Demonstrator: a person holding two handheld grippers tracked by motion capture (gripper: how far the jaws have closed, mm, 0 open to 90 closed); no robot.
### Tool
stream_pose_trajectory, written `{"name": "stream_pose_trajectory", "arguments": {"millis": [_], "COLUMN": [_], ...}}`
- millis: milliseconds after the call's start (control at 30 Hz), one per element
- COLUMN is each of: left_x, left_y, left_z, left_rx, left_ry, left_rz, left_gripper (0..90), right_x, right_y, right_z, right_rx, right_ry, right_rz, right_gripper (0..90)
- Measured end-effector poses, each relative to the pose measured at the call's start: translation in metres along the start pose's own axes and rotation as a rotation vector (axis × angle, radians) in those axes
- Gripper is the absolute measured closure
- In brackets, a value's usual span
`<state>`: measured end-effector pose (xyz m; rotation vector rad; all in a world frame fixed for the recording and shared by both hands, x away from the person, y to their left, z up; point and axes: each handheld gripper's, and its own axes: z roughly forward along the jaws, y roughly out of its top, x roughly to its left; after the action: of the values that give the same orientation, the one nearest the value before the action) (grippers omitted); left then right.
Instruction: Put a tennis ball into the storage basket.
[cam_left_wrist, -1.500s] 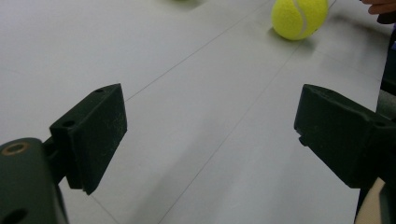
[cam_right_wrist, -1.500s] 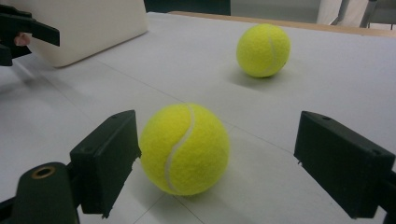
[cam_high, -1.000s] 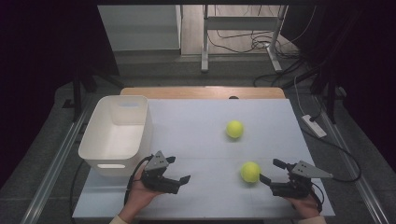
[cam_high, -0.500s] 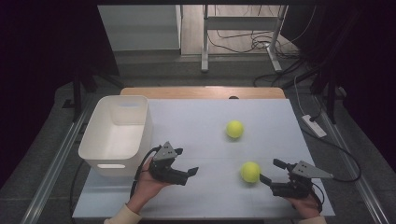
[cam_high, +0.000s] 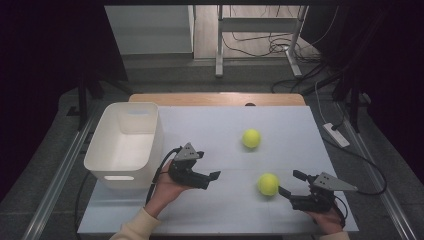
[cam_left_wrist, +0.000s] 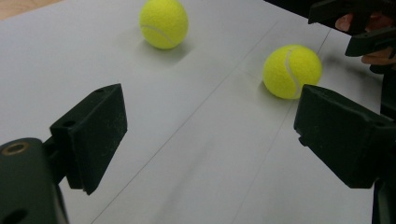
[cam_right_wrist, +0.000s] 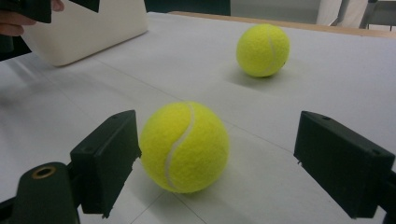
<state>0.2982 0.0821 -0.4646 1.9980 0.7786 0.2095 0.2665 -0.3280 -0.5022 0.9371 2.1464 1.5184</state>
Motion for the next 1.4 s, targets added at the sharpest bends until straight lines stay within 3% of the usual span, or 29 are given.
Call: {"name": "stream_pose_trajectory", "arguments": {"millis": [367, 500, 1400], "left_x": [0.004, 0.006, 0.011], "left_y": [0.014, 0.019, 0.041], "left_z": [0.011, 0.017, 0.044], "left_rx": [0.008, 0.023, 0.054], "left_ry": [-0.003, 0.007, -0.02], "left_rz": [0.006, 0.027, 0.02], "left_gripper": [10.9, 11.0, 11.0], "right_x": [0.001, 0.001, 0.0], "right_y": [0.001, 0.001, 0.001], "right_z": [0.0, -0.001, 0.0], "right_rx": [-0.004, -0.009, -0.009], "right_ry": [-0.002, -0.005, -0.005], "right_rz": [0.0, 0.001, 0.005], "right_gripper": [14.2, 14.2, 14.1]}}
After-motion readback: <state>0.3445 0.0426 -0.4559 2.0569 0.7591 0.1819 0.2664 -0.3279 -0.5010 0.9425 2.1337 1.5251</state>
